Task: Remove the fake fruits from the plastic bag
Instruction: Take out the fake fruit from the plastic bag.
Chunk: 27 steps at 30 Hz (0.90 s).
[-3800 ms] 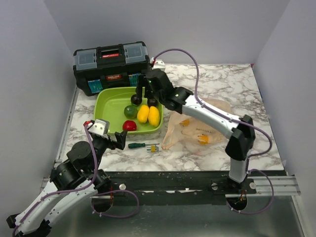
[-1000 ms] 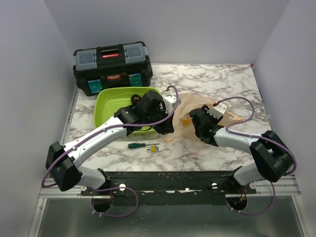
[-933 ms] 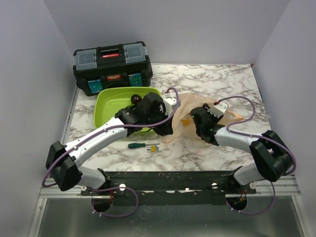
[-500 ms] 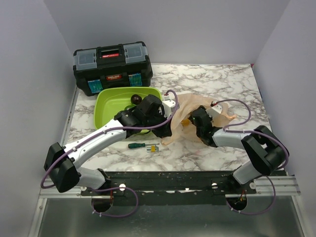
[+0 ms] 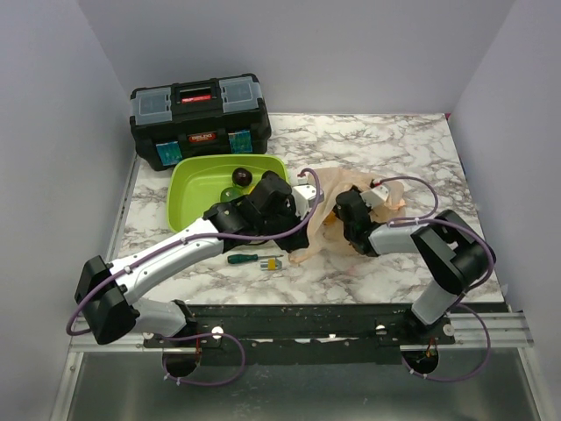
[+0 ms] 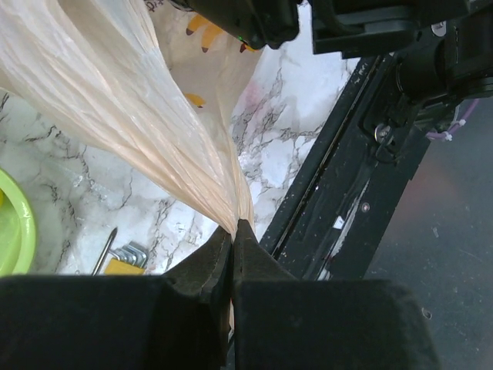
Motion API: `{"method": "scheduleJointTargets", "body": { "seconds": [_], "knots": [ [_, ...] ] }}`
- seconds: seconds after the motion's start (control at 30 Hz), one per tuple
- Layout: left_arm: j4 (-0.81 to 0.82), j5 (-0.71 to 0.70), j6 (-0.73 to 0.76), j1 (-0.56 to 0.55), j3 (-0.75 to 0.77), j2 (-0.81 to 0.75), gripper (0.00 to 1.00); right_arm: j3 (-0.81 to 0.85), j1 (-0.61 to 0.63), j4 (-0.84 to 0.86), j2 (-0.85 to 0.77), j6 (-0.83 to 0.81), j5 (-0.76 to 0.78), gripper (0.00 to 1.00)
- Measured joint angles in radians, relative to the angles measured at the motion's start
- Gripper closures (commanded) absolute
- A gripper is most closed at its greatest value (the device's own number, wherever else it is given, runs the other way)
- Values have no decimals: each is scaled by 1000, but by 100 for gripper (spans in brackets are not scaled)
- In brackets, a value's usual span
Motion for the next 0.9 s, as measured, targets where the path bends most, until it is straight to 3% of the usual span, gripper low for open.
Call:
{"method": "scheduleJointTargets", "body": {
  "seconds": [0.2,0.37,0.7,0.9],
  "knots": [
    [2,-20,8,-26,-2,0,100,45,-49,8,56,18,-3,42],
    [2,-31,11,-30,-2,0,100,96,-76,8,99,2,-21,34],
    [5,-46,12,-30,-2,0,100,210,-97,-8,200,-15,-48,36],
    [12,-62,15,-30,-2,0,100,301,-100,-51,264,-36,-90,51]
  ]
}}
